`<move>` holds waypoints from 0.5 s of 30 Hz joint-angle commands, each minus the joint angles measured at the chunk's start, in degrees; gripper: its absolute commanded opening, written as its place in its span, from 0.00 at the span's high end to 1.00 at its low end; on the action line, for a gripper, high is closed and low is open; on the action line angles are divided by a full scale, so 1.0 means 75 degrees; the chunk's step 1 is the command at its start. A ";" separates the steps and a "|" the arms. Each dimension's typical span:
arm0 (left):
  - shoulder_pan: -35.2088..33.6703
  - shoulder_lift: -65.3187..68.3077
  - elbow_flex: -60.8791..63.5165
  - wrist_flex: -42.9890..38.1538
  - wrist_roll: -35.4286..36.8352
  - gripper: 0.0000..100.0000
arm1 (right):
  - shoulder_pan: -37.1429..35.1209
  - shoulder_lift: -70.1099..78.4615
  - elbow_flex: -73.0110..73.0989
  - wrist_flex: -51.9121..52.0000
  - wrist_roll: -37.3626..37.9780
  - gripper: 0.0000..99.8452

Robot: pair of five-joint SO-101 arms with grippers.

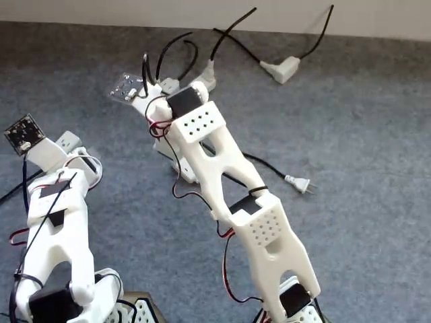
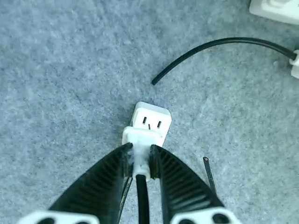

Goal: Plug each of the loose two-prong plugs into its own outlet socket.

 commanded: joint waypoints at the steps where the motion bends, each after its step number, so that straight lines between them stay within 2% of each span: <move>1: 0.0123 -0.0182 -0.0240 0.0035 -0.0035 0.78 | -0.0053 -0.0428 -0.0064 -0.0041 0.0035 0.97; 15: 0.0123 -0.0182 -0.0240 0.0035 -0.0035 0.78 | -0.0018 0.0264 -0.0158 -0.0182 0.0082 0.97</move>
